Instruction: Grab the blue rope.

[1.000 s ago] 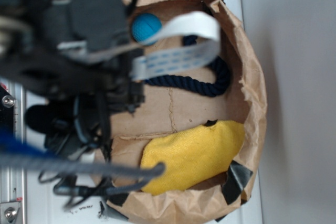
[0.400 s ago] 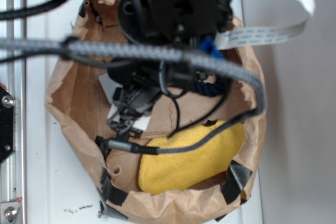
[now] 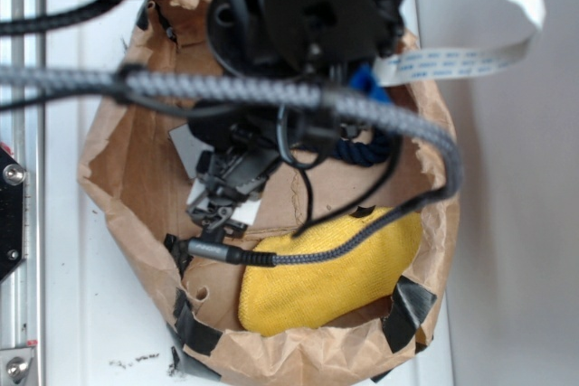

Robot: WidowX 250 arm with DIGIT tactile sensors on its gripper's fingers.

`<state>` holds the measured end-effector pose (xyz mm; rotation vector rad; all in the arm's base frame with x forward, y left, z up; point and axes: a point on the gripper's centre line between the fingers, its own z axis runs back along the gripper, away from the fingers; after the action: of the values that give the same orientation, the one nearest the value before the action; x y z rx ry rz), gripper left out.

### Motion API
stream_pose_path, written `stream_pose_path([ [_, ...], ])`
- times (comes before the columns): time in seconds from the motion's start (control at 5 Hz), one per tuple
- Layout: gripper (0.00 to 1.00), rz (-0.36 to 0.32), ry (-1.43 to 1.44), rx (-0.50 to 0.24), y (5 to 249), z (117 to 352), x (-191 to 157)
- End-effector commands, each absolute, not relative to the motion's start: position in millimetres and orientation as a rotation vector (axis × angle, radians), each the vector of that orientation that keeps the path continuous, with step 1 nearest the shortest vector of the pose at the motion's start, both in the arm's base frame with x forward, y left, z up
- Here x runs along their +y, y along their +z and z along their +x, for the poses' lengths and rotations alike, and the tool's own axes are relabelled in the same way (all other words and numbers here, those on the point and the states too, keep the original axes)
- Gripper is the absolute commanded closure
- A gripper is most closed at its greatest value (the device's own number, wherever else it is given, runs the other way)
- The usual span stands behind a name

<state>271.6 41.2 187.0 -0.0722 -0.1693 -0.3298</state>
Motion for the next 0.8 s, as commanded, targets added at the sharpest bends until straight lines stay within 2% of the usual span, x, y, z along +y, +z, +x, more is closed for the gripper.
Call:
stream_pose_path([
  [0.0, 0.00, 0.041, -0.343, -0.269, 164.9, 287.7, 28.5],
  [0.2, 0.00, 0.115, -0.371, -0.323, 136.8, 295.5, 26.7],
  [0.4, 0.00, 0.169, -0.360, -0.296, 109.3, 303.0, 28.8],
  [0.6, 0.00, 0.101, -0.363, -0.271, 91.8, 318.8, 39.1],
])
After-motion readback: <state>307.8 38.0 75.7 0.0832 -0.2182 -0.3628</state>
